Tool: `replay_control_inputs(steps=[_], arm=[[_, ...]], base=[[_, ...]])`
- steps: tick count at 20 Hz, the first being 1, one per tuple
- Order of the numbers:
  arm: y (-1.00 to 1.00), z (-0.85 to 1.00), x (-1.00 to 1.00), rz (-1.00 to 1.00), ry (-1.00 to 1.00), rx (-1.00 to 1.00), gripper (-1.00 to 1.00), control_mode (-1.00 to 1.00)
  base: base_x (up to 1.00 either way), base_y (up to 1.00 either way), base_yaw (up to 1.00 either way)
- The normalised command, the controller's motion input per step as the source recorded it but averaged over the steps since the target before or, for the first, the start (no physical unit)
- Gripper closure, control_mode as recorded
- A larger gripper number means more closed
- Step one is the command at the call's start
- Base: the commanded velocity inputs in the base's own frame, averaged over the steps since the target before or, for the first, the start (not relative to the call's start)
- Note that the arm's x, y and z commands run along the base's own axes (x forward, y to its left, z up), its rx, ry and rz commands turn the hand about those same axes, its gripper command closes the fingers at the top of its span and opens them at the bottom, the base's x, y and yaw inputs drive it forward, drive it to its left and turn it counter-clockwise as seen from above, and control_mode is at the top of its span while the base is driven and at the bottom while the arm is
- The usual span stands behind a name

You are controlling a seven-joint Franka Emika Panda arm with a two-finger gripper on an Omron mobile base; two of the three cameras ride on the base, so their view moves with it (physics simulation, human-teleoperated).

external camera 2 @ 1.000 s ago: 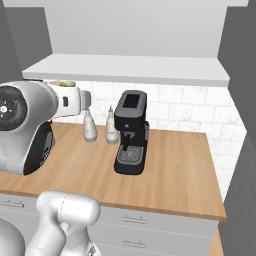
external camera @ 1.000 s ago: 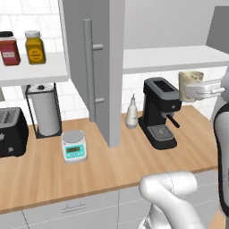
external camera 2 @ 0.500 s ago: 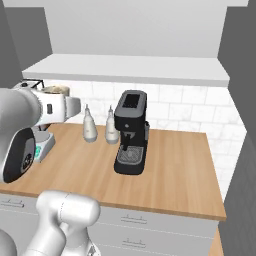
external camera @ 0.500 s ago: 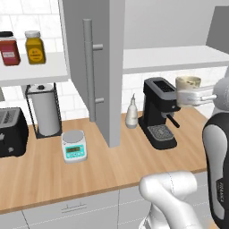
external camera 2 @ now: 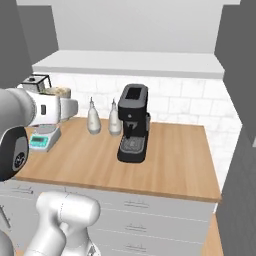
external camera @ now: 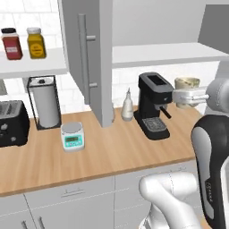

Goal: Gather all objects into one cabinet and sort the glasses and bowls to opposite sides.

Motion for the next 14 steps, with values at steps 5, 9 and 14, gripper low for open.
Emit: replay_control_inputs(steps=[5, 9, 14], arm=[[0.0, 0.0, 0.0, 0.0, 0.0, 0.0, 1.0, 1.0], [0.0, 0.0, 0.0, 0.0, 0.0, 0.0, 1.0, 1.0], [0.0, 0.0, 0.0, 0.0, 0.0, 0.0, 1.0, 1.0]], base=[[-1.0, -0.06, 0.08], [-0.99, 0.1, 0.5], [-0.63, 0.2, 0.91]])
